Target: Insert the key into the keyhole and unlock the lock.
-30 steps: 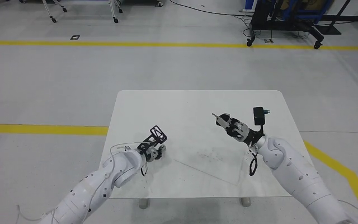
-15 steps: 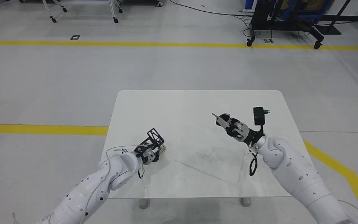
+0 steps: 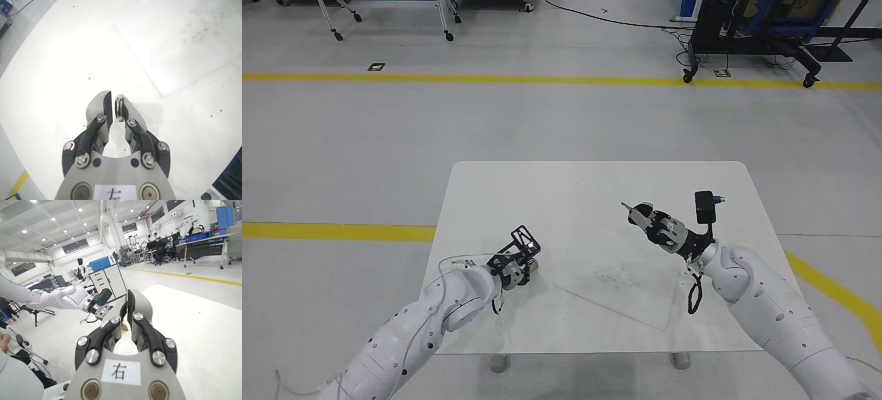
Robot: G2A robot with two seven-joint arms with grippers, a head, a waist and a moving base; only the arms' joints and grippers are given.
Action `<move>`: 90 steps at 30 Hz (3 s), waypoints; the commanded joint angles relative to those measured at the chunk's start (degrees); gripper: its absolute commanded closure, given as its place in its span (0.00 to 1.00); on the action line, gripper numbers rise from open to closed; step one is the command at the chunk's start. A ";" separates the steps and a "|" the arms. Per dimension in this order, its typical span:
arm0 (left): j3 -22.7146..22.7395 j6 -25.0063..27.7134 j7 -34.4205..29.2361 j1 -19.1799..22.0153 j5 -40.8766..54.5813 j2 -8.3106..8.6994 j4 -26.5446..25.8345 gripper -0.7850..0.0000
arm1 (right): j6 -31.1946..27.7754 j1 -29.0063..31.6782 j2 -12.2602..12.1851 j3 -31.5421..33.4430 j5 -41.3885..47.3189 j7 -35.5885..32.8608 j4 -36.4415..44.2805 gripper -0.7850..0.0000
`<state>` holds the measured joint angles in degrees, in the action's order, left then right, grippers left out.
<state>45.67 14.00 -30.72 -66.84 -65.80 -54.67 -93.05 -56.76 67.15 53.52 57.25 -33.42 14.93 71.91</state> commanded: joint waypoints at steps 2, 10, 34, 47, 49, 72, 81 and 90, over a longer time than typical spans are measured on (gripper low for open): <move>-0.27 0.41 -0.02 0.34 0.08 -0.40 0.75 1.00 | 0.00 0.00 0.00 0.00 0.00 0.00 0.00 1.00; -0.04 -1.50 -1.96 0.96 -0.54 -1.24 2.78 1.00 | 0.00 0.00 0.00 0.00 0.00 0.00 0.00 1.00; 7.06 15.00 14.53 -1.66 13.10 -0.79 2.68 1.00 | 0.00 0.00 0.00 0.00 0.00 0.00 0.00 1.00; -11.27 37.86 -21.71 23.05 103.37 -7.38 38.12 1.00 | 6.56 -6.81 4.88 -6.80 14.51 -3.46 -7.71 1.00; -12.05 36.99 -22.59 23.92 103.41 -7.66 38.45 1.00 | 6.56 -6.81 4.88 -6.80 14.51 -3.46 -7.71 1.00; -14.92 -21.24 -18.29 28.74 131.93 -14.70 43.93 1.00 | 7.63 -7.23 8.28 -8.91 26.21 -7.79 -11.77 1.00; -15.09 -19.36 -18.08 29.03 131.23 -15.34 44.65 1.00 | 8.17 -7.12 8.29 -8.72 25.94 -7.98 -11.59 1.00; -15.72 -16.38 -12.29 28.02 123.48 -15.23 42.46 1.00 | 9.57 -7.72 8.28 -8.10 22.07 -7.92 -10.49 1.00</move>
<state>30.25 -1.94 -44.61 -38.38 60.82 -69.87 -49.81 -48.01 59.91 61.84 48.70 -8.11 6.77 60.96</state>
